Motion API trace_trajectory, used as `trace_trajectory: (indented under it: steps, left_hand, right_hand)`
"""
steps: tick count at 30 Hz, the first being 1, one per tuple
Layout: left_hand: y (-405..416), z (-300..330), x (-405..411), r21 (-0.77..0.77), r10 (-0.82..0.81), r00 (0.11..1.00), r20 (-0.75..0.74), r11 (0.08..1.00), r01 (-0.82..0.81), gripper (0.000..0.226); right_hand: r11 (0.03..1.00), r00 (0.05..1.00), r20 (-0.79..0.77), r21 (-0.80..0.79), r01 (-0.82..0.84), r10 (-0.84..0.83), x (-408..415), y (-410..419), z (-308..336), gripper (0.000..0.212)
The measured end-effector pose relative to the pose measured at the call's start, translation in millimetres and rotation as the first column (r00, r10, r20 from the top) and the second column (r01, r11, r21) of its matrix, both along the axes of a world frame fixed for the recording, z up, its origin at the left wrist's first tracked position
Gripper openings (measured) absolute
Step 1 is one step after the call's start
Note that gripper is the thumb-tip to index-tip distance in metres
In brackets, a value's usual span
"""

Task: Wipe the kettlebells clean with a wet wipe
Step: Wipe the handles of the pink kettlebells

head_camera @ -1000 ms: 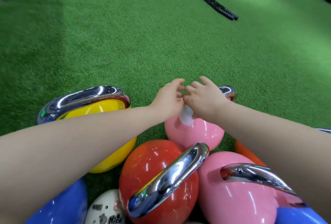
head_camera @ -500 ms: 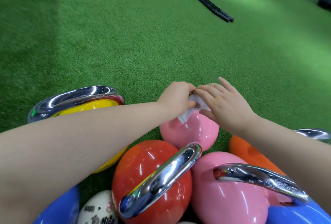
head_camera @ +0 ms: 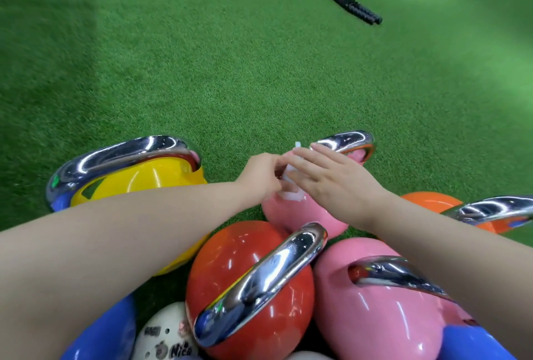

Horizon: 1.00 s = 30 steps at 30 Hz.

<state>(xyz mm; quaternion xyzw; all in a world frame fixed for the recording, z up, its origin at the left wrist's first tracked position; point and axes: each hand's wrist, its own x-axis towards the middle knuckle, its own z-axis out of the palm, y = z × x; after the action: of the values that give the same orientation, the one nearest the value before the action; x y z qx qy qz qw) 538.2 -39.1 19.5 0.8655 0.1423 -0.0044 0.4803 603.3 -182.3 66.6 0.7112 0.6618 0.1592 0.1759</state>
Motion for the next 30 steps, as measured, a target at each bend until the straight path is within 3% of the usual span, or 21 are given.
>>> trace_trajectory:
  steps: [3, 5, 7, 9, 16, 19, 21, 25, 30]
  left_hand:
    - [-12, -18, -4, -0.051, 0.131, 0.991, -0.021, 0.99, -0.132, 0.034]
    - [-23, -26, -5, -0.083, 0.244, 0.97, -0.02, 0.966, -0.245, 0.021]
    - [-31, -31, -3, -0.13, 0.331, 0.943, -0.025, 0.935, -0.331, 0.024]
    - [-34, -35, -1, -0.172, 0.379, 0.924, -0.05, 0.908, -0.382, 0.031]
    - [-38, -38, 1, -0.317, 0.516, 0.825, -0.23, 0.762, -0.565, 0.021]
    - [-34, -36, -2, -0.271, 0.46, 0.863, -0.208, 0.821, -0.503, 0.026]
    - [-29, -34, -4, -0.218, 0.405, 0.898, -0.171, 0.873, -0.435, 0.025]
    - [-22, -29, -2, -0.168, 0.307, 0.947, -0.092, 0.933, -0.319, 0.03]
    - [-35, -28, -3, -0.18, 0.379, 0.922, -0.078, 0.905, -0.386, 0.031]
  right_hand:
    - [0.998, 0.994, -0.105, 0.064, 0.028, -0.021, -10, -3, -1, 0.033]
    - [0.985, 0.954, -0.249, -0.079, 0.152, -0.167, -14, -1, -1, 0.021]
    - [0.915, 0.833, -0.386, -0.238, 0.326, -0.397, -13, -3, -7, 0.027]
    - [0.845, 0.682, -0.498, -0.301, 0.442, -0.535, -14, -4, -11, 0.027]
    - [0.724, 0.411, -0.625, -0.398, 0.563, -0.663, -13, -1, -27, 0.032]
    - [0.668, 0.273, -0.686, -0.41, 0.621, -0.675, -10, 2, -31, 0.037]
    - [0.612, 0.091, -0.778, -0.41, 0.677, -0.622, -10, 4, -33, 0.038]
    - [0.492, -0.285, -0.891, -0.436, 0.754, -0.352, -15, 6, -34, 0.037]
    - [0.415, -0.5, -0.866, -0.451, 0.79, 0.011, -26, 9, -33, 0.055]
